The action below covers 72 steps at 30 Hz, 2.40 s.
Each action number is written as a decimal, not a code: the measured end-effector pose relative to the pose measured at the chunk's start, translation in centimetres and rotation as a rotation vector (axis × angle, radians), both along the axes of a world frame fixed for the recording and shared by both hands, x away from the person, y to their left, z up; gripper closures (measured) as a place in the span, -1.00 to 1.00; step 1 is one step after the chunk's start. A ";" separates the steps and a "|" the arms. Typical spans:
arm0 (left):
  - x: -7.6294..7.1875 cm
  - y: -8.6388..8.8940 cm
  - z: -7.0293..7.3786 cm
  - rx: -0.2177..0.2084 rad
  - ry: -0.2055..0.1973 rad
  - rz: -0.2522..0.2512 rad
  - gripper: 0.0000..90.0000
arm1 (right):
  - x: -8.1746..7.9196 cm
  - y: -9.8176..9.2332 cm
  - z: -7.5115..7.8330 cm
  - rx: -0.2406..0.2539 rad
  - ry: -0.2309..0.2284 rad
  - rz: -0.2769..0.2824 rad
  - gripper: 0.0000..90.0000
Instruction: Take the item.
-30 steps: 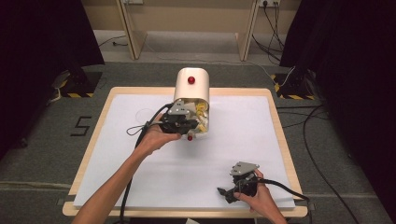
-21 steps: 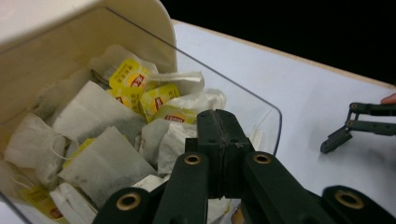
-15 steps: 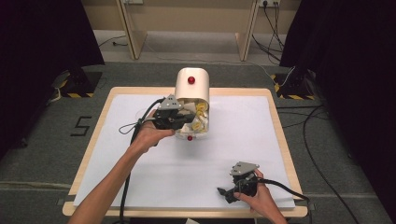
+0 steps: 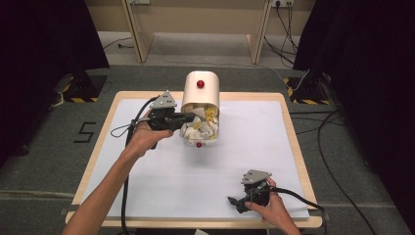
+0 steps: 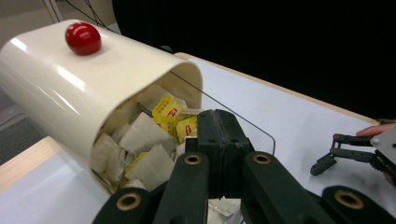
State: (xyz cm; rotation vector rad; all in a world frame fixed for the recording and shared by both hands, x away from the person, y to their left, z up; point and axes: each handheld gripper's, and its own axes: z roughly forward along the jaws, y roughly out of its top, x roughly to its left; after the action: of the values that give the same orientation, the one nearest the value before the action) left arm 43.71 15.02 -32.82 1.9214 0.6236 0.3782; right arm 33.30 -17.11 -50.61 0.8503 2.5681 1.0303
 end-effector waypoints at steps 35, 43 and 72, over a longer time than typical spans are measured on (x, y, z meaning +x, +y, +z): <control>1.0 10.0 -0.9 -0.045 0.011 0.200 0.98 | 0.0 0.0 0.0 0.000 0.001 0.000 -1.00; 2.1 11.0 -2.3 -0.023 0.025 0.253 0.98 | 0.0 0.0 0.0 0.000 0.000 0.000 -1.00; 4.8 12.3 -6.2 0.021 0.103 0.342 0.97 | 0.0 0.0 0.0 0.000 0.001 0.000 -1.00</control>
State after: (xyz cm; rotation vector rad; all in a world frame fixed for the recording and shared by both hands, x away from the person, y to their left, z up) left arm 48.51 27.29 -39.06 1.8631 1.0256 0.5035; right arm 33.31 -17.11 -50.61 0.8511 2.5687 1.0306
